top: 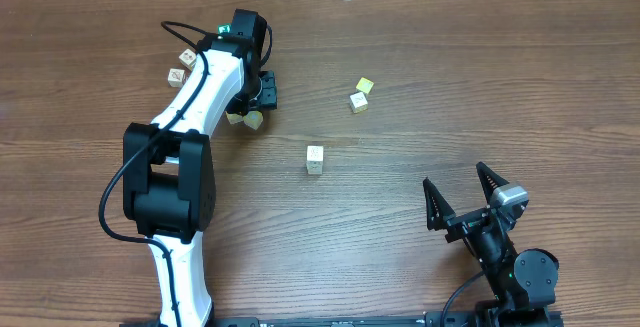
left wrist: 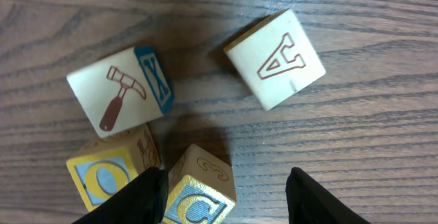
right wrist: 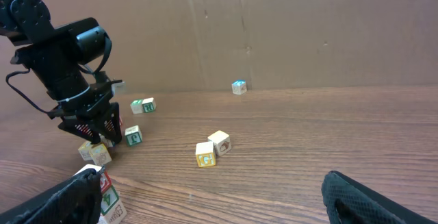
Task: Form a tower
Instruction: 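Lower the open left gripper around the yellow 'C' block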
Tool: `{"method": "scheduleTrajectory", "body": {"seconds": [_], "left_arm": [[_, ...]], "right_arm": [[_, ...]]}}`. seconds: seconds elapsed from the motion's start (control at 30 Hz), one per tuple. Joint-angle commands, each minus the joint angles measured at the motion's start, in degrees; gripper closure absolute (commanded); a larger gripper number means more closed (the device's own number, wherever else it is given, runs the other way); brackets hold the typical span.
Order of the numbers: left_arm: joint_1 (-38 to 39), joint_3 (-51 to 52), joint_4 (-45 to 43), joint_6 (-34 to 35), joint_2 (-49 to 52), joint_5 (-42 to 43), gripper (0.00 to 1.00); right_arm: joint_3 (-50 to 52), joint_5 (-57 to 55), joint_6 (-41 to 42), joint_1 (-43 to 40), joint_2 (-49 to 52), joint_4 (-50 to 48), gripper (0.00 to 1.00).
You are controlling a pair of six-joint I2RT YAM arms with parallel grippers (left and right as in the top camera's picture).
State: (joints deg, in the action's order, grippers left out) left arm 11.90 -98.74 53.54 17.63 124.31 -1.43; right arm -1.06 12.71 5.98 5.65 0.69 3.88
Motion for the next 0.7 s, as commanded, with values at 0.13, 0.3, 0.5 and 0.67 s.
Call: {"method": "scheduleTrajectory", "body": {"seconds": [0.13,0.3,0.5,0.67], "left_arm": [[0.28,0.02,-0.90,-6.14,0.20,0.87,0.46],[0.28,1.81,-1.99,-6.97,0.20,0.90,0.47],[0.28,2.54,-1.29,-6.95,0.20,1.11,0.47],[0.28,2.54,0.00,-6.93,0.20,3.21,0.48]], "right_arm": [[0.59,0.02,0.15,-0.26,-0.52,-0.28,0.00],[0.59,0.02,0.15,-0.26,-0.52,-0.28,0.00],[0.59,0.02,0.15,-0.26,-0.52,-0.28,0.00],[0.59,0.02,0.15,-0.26,-0.52,-0.28,0.00]]}}
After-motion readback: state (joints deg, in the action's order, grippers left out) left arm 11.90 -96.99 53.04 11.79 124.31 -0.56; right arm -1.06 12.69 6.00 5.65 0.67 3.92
